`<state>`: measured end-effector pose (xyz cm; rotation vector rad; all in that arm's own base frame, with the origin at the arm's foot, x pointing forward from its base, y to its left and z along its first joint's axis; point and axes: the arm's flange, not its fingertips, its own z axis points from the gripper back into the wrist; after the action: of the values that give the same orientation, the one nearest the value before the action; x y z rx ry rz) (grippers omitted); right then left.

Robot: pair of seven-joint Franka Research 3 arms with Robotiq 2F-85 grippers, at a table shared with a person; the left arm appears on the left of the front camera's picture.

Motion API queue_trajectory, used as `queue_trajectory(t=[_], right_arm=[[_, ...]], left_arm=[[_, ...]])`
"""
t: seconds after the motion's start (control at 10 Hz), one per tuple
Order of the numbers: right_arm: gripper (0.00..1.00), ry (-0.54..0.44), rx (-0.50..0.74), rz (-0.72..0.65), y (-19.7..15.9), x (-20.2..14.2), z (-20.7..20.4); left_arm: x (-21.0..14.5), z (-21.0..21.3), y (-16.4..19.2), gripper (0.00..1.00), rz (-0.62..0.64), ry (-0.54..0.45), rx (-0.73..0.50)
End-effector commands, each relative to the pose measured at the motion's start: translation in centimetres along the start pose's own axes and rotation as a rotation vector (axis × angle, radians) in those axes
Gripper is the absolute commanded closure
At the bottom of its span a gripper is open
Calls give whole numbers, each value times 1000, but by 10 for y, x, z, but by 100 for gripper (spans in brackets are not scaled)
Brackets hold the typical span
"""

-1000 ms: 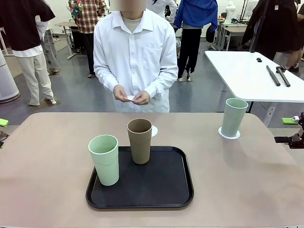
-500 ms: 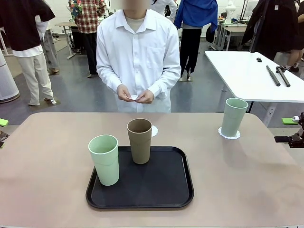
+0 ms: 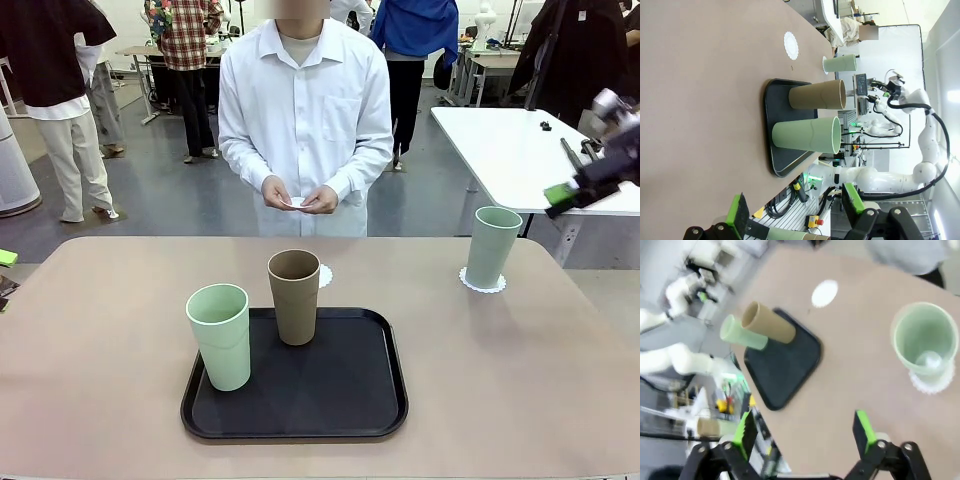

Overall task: Place coasters on the table and set cups on them.
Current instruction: Take one Reusable plastic cup from the Flat Tray and place it on a coaster set by the human.

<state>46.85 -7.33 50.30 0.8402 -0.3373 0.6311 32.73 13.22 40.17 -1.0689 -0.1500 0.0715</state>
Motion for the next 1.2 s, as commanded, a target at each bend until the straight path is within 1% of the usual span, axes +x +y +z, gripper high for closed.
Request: queue_trajectory(t=[0.0,0.1,0.2,0.3,0.4,0.5,0.6,0.7,0.8,1.0,1.1], right_arm=[[0,111,-90,156,38,34,-43],[0,160,-109,250,66,54,-68],[0,222,-125,325,92,68,-97],[0,261,-153,406,118,79,-127],[0,283,-165,463,136,84,-153],[0,289,-151,524,150,88,-176],[0,308,-160,571,159,89,-198],[0,326,-188,605,160,90,-217],[0,344,-181,608,159,88,-230],[0,371,-161,618,152,80,-240],[0,347,-152,590,168,90,-235]], left_arm=[[0,1,-1,0,1,-9,-12],[0,1,-1,0,1,-9,-12],[0,1,-1,0,1,-9,-12],[0,1,-1,0,1,-9,-12],[0,1,-1,0,1,-9,-12],[0,1,-1,0,1,-9,-12],[0,1,-1,0,1,-9,-12],[0,1,-1,0,1,-9,-12],[0,1,-1,0,1,-9,-12],[0,1,-1,0,1,-9,-12],[0,1,-1,0,1,-9,-12]])
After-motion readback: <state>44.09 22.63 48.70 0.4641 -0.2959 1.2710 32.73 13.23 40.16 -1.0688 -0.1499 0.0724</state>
